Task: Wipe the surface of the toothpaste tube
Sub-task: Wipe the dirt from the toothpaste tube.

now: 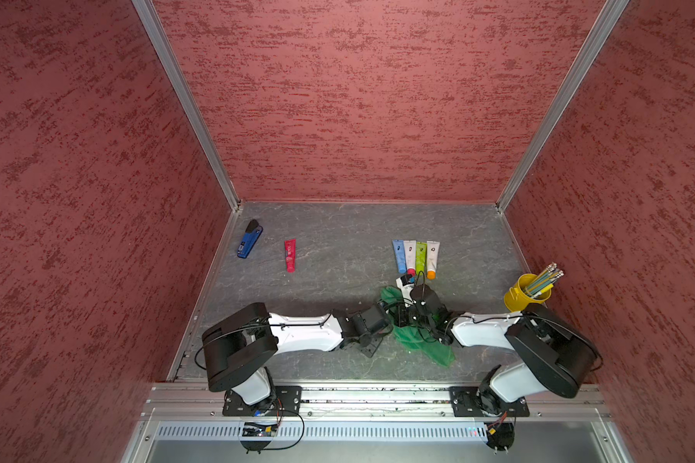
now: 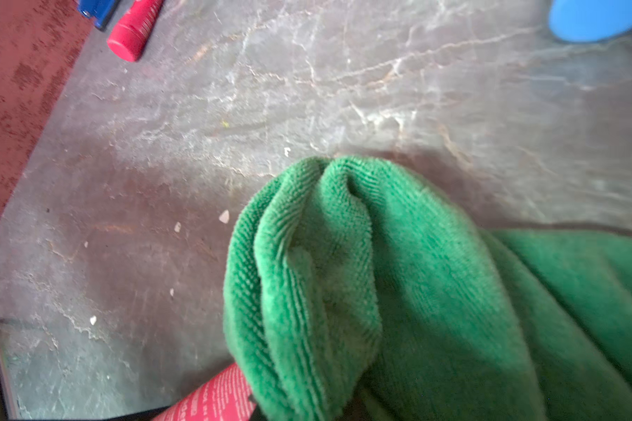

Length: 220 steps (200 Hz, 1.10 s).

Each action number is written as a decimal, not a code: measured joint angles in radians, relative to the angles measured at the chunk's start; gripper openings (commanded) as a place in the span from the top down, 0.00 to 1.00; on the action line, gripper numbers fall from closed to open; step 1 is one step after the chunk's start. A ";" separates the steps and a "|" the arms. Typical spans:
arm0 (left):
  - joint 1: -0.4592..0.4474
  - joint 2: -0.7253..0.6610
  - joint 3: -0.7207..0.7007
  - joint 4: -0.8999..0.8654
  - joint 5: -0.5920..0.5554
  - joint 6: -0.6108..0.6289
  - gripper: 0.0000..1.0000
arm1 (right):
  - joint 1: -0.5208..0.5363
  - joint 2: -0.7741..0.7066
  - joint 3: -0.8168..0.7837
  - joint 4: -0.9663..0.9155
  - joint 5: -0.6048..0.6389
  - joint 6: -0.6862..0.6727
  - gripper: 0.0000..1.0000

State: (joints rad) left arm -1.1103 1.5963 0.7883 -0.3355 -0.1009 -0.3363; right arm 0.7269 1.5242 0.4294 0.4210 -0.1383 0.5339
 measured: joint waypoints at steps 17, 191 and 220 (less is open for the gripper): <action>0.002 0.000 0.000 0.000 -0.002 0.000 1.00 | 0.026 -0.003 -0.033 0.071 -0.019 0.039 1.00; 0.006 0.006 -0.010 0.053 -0.002 0.030 1.00 | -0.122 -0.026 -0.116 0.133 0.011 0.101 1.00; 0.006 0.006 -0.010 0.053 -0.003 0.031 1.00 | -0.099 0.006 -0.113 0.170 -0.017 0.095 1.00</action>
State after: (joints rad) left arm -1.1042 1.6028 0.7780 -0.2821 -0.1036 -0.3058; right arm 0.6281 1.5299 0.3168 0.5911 -0.1551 0.6292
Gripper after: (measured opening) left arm 0.289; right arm 0.086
